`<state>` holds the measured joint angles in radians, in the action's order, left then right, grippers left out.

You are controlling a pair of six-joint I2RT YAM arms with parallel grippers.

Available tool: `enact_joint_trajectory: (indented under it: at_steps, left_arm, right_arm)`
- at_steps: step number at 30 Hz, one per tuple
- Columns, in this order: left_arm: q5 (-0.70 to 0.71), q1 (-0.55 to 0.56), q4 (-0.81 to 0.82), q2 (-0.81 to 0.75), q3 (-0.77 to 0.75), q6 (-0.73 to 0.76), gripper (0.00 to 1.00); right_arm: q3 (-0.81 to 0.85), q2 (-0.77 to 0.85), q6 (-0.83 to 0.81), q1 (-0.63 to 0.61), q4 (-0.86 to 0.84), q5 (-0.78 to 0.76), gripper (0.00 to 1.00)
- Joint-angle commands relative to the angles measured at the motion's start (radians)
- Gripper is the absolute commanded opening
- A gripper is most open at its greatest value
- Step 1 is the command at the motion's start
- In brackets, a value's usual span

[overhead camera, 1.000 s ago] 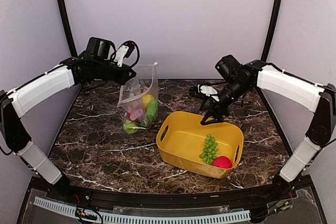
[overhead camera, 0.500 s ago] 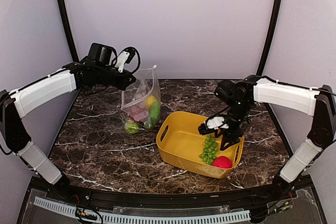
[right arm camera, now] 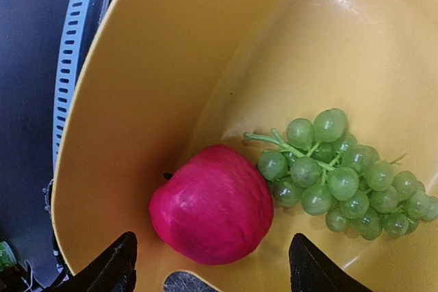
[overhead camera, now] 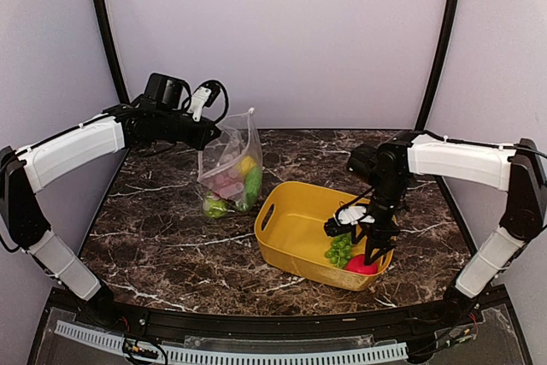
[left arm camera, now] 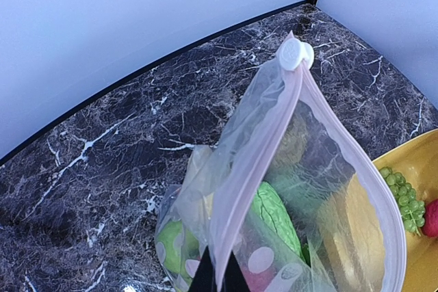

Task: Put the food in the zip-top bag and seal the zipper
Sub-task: Pick up the fake fruit from the bin.

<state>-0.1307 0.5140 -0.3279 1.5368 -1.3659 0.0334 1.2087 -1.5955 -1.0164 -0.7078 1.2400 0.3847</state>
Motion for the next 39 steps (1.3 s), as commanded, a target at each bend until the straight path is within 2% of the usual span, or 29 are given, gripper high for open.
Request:
enact_joint_trajectory:
  at_steps: [1, 7, 17, 20, 24, 30, 39]
  left_arm:
    - [0.009, -0.005, 0.004, -0.038, 0.017, -0.001, 0.01]
    - [0.024, -0.005, 0.003, -0.046, 0.022, 0.002, 0.01]
    - [0.024, -0.005, 0.003, -0.050, 0.026, 0.002, 0.01]
    - [0.019, -0.006, 0.005, -0.055, 0.028, -0.002, 0.01]
    - [0.019, -0.005, 0.007, -0.058, 0.033, -0.003, 0.01]
    - [0.017, -0.005, 0.008, -0.063, 0.035, -0.006, 0.01]
    - [0.024, -0.006, 0.012, -0.072, 0.043, -0.004, 0.01]
  right_arm:
    - [-0.042, -0.045, 0.023, -0.023, 0.019, 0.026, 0.71]
    - [-0.079, -0.067, 0.026, -0.053, 0.011, 0.029, 0.68]
    - [-0.113, -0.101, 0.065, -0.073, -0.061, -0.080, 0.75]
    - [-0.114, -0.098, 0.083, -0.073, -0.091, -0.114, 0.66]
    - [-0.101, -0.081, 0.095, -0.072, -0.122, -0.154, 0.50]
    - [-0.031, -0.074, 0.115, -0.041, -0.159, -0.187, 0.36]
    - [0.095, -0.068, 0.125, 0.011, -0.153, -0.188, 0.32]
